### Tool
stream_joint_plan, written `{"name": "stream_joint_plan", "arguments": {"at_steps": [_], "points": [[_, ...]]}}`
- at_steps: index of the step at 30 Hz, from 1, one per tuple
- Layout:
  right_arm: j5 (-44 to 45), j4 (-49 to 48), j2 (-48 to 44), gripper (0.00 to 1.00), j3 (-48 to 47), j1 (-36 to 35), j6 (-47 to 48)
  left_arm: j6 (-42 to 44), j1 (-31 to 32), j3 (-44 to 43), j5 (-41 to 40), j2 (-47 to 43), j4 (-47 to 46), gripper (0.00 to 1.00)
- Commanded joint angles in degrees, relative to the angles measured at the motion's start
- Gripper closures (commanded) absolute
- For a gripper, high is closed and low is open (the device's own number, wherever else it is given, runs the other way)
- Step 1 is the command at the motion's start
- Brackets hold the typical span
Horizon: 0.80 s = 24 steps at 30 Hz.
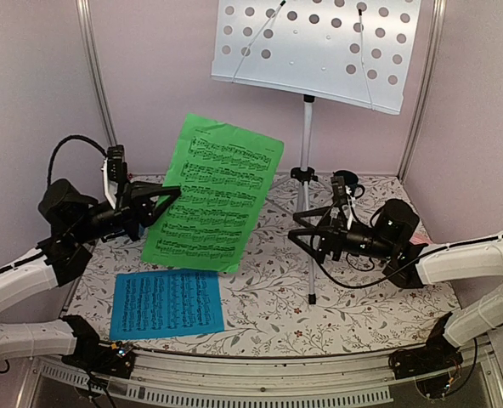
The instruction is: Set up the instrument practice props
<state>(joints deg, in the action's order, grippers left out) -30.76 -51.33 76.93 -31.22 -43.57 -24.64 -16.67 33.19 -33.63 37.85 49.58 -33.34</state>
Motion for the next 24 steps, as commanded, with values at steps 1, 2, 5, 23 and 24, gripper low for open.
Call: {"name": "stream_joint_plan", "arguments": {"at_steps": [1,2,5,23,24], "points": [[-1.90,-13.45,2.42,0.01,-1.63,-0.15,-5.36,-3.42,1.80,-2.99,5.13,2.33,-8.25,1.00],[-2.45,-14.46,3.07,0.01,-2.37,-0.38,-5.73,-3.95,2.20,-3.55,5.10,3.03,-8.84,1.00],[-3.93,-17.01,3.93,0.01,-4.52,-1.45,-6.99,-4.89,3.74,-5.19,5.12,5.24,-11.13,1.00],[8.34,8.99,-11.03,1.00,-18.21,-2.92,1.58,-9.31,6.27,-13.32,-1.85,16.62,-11.85,0.82],[10.98,13.78,-12.34,1.00,-20.47,-2.84,2.93,-6.97,6.39,-15.36,-3.66,16.42,-6.10,0.71]]}}
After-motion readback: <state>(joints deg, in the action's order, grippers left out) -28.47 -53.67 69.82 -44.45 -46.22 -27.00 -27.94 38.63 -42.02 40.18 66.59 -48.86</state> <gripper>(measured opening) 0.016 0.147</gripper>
